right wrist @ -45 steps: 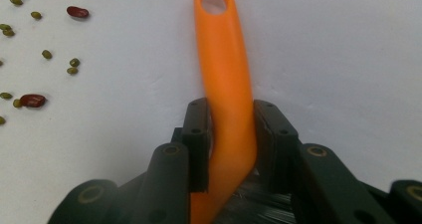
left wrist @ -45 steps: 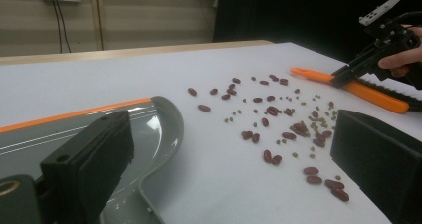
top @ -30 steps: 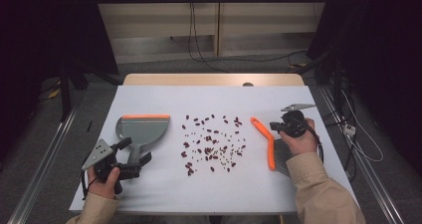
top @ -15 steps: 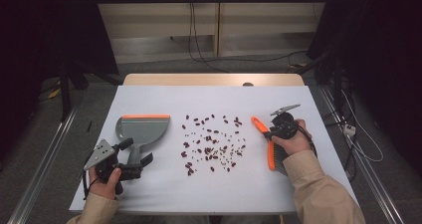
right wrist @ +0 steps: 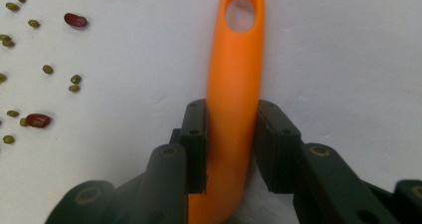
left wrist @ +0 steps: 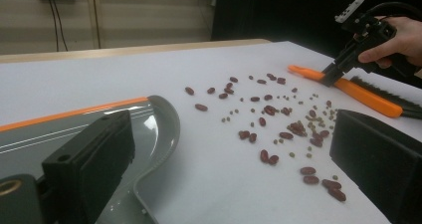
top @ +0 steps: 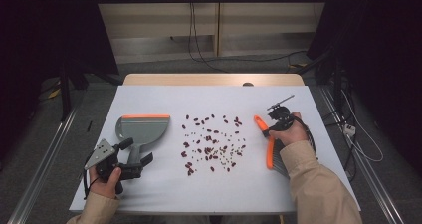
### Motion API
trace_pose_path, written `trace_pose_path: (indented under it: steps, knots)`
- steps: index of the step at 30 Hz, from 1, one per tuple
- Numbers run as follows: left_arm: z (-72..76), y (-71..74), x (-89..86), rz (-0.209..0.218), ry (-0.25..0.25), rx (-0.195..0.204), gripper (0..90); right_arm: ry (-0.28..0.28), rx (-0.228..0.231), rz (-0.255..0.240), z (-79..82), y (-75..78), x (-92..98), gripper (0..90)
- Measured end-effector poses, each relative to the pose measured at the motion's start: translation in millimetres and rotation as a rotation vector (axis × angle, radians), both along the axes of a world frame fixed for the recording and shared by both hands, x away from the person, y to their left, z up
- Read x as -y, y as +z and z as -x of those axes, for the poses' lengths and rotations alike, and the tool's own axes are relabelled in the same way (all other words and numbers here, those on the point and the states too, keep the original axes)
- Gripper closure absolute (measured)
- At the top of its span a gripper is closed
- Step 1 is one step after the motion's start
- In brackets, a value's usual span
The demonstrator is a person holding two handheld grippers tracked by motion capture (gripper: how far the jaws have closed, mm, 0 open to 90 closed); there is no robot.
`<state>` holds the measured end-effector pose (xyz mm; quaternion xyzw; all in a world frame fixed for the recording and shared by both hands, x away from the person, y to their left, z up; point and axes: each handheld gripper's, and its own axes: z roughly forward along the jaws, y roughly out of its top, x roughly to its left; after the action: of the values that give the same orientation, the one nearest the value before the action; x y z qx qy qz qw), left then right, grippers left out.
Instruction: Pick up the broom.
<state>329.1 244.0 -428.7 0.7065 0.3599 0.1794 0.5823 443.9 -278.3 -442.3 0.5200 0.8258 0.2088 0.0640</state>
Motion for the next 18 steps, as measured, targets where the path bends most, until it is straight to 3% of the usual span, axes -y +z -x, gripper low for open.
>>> trace_pose_path:
  steps: [4,12,14,18]
  knots:
    - [0.4,1.7,0.8,0.0,0.001,0.008,3.7,-0.003,0.01,0.005,1.7,0.5,-1.1,69.5]
    - [1.7,3.5,-1.7,0.011,0.015,0.013,3.7,-0.031,0.097,-0.082,14.4,-0.1,7.9,69.6]
    - [1.7,4.1,-1.1,0.009,0.015,0.016,3.7,-0.043,0.128,-0.108,19.2,3.9,11.0,69.6]
    - [1.9,8.1,1.9,0.018,0.019,0.024,3.7,-0.06,0.262,-0.182,32.0,18.9,20.9,69.6]
